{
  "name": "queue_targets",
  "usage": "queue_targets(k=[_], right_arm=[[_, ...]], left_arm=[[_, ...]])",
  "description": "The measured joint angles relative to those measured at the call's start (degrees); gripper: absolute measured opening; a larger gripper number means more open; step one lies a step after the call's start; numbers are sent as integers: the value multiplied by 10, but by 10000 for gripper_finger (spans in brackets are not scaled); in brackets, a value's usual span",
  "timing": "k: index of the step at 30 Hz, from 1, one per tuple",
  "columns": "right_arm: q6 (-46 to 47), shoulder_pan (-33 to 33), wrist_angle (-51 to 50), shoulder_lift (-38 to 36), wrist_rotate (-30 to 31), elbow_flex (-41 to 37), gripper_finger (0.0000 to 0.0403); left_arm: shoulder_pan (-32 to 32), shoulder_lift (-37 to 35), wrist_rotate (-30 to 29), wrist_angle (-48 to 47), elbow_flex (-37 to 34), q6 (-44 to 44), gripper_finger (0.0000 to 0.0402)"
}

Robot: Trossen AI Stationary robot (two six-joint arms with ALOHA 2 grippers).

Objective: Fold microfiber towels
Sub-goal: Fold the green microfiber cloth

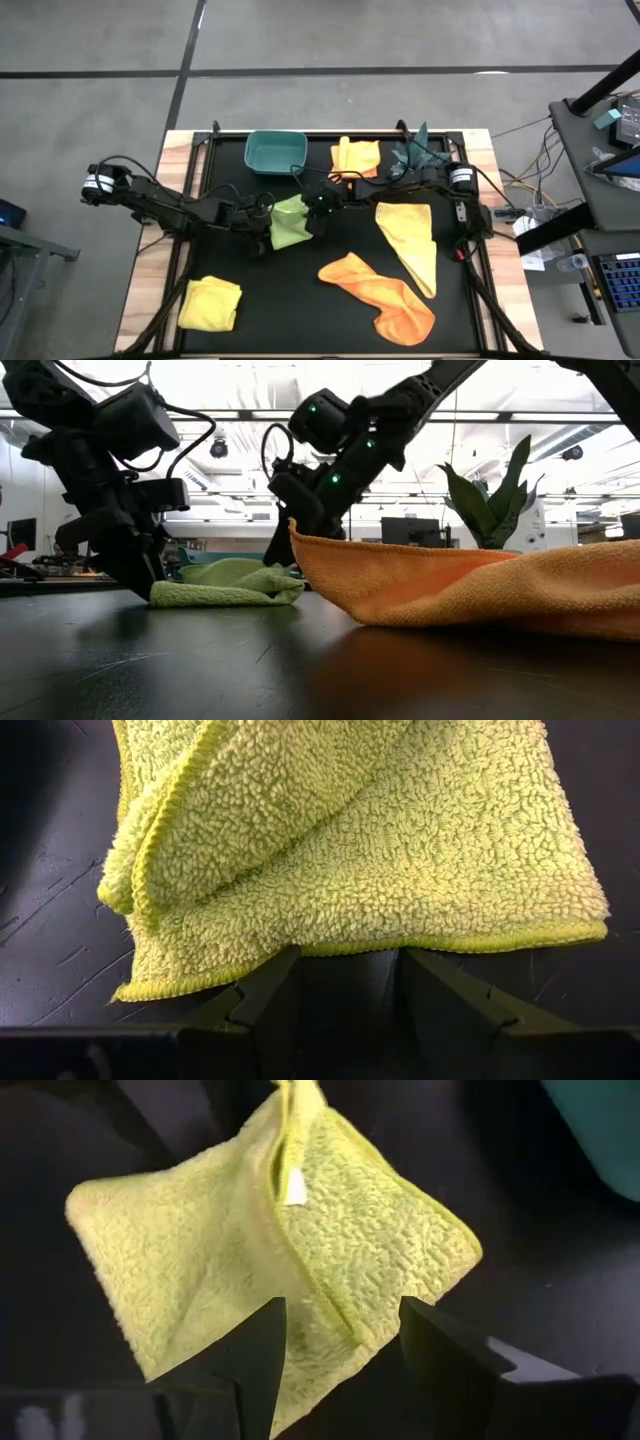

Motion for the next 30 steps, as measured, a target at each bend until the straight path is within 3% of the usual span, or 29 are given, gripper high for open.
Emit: queue_targets(k=[8,16,27,30], right_arm=[[26,-2,60,0,-30,-39,149],[34,20,135,0,-41,-45,19],[44,57,239,51,-42,-27,9],[38,63,243,71,-72,-3,9]], left_arm=[[0,0,0,0,0,0,163],[0,0,0,0,0,0,163],[0,0,0,0,0,0,163],[0,0,0,1,0,0,163]])
